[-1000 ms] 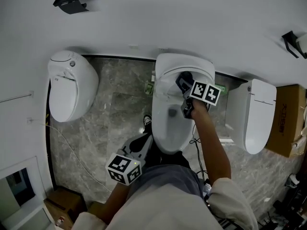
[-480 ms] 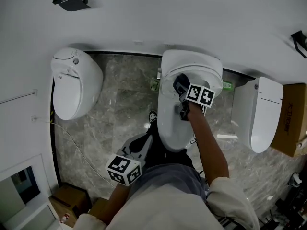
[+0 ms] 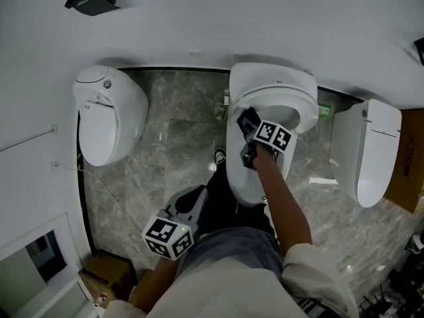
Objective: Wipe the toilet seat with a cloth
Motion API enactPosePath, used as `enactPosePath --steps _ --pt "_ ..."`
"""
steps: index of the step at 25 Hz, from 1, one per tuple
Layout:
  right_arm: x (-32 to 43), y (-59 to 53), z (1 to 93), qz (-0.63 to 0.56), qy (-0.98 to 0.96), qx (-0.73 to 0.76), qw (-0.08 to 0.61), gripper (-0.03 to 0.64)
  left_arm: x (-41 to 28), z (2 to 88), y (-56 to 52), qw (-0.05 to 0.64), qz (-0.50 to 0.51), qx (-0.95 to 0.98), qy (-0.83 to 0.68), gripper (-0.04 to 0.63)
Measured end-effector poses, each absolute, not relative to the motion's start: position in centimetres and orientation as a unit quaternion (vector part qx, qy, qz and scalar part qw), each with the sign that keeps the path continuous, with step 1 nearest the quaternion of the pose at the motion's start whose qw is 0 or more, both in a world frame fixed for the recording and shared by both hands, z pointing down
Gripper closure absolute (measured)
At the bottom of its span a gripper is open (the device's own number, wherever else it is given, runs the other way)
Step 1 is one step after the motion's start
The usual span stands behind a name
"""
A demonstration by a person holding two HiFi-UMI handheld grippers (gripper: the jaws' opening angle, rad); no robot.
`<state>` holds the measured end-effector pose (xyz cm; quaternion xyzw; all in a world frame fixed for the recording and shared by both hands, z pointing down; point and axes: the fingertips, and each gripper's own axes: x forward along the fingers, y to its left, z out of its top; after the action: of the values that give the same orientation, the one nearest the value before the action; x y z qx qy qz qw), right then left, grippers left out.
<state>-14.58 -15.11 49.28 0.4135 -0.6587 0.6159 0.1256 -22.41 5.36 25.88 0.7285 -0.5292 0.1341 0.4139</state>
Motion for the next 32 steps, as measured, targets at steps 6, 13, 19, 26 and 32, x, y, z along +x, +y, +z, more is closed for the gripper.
enactPosePath --steps 6,13,19,26,32 --pt "-16.2 -14.4 52.4 0.648 -0.63 0.416 0.099 0.518 -23.5 26.9 5.7 0.419 0.163 0.722 -0.525 0.588" --pt "-16.5 -13.3 56.0 0.663 -0.612 0.421 0.089 0.518 -23.5 28.3 6.4 0.428 0.188 0.718 -0.516 0.588" --pt "-17.1 -12.7 58.7 0.695 -0.592 0.405 0.059 0.518 -22.7 29.8 7.0 0.441 0.208 0.711 -0.506 0.588" --pt "-16.9 -11.7 61.8 0.739 -0.547 0.393 0.005 0.518 -21.2 31.6 7.9 0.45 0.238 0.708 -0.489 0.588" --pt "-16.9 -11.6 62.0 0.783 -0.517 0.334 -0.088 0.518 -19.1 32.9 8.7 0.47 0.25 0.707 -0.465 0.588"
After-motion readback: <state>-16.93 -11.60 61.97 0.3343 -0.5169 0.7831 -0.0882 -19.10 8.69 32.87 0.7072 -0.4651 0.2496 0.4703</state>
